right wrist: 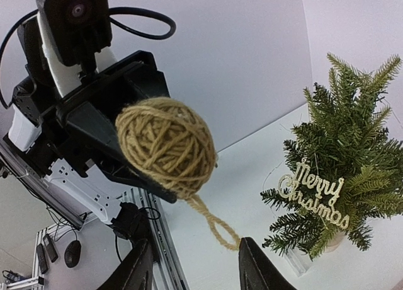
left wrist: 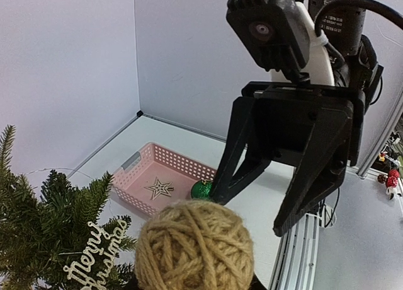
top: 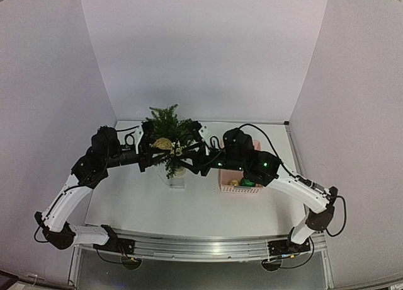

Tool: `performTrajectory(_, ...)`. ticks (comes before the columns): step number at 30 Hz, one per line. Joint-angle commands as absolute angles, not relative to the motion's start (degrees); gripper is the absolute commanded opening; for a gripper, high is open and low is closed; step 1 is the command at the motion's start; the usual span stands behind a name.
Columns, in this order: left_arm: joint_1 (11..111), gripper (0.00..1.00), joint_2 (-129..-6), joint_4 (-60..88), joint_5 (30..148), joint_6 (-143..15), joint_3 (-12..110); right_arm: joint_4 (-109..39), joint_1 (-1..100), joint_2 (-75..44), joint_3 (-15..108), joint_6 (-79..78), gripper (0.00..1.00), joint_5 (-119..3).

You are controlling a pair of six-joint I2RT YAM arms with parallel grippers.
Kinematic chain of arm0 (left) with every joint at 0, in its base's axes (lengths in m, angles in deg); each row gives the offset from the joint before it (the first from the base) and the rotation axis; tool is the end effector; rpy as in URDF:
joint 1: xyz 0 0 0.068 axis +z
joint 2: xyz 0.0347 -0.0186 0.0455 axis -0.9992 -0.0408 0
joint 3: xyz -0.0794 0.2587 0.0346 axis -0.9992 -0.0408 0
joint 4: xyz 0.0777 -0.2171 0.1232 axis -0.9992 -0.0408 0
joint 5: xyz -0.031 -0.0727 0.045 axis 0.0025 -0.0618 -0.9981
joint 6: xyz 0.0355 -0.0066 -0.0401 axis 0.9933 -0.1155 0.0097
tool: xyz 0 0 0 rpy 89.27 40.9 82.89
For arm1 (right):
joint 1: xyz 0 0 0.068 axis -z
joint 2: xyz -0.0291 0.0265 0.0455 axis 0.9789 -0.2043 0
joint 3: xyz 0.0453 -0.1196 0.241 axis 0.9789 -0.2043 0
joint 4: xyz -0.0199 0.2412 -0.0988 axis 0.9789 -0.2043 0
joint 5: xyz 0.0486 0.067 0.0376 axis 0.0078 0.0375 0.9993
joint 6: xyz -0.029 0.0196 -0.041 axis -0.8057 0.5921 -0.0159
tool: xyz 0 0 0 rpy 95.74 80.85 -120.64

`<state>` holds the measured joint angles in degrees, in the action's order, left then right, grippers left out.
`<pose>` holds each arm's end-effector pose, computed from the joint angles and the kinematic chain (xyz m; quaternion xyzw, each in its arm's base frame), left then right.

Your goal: Decorate the small christmas tree

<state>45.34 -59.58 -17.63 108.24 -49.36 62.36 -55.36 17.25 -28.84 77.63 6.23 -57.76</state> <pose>0.1626 -0.1702 0.4697 0.4286 0.6352 -0.3777 0.5198 0.1789 0.3320 0.4694 -0.3458 0.6752 0.4329 0.4869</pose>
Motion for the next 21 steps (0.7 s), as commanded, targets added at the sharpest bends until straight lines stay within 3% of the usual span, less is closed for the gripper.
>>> performTrajectory(1, 45.6, 0.0, -58.1, -15.6, 110.5, -49.5, 63.1, -53.0, 19.9, -29.2, 77.0, 8.3, 0.45, -57.0)
performTrajectory(10, 45.6, 0.0, -58.3, -15.3, 110.6, -49.1, 63.2, -51.9, 22.3, -31.2, 77.7, 10.2, 0.36, -46.1)
performTrajectory(18, 45.5, 0.0, -58.1, -15.1, 109.7, -49.2, 62.6, -51.4, 23.0, -31.5, 77.3, 10.6, 0.37, -41.4)
performTrajectory(21, 45.6, 0.0, -57.8, -14.1, 107.6, -49.8, 61.9, -51.0, 23.3, -30.6, 76.6, 10.5, 0.43, -41.8)
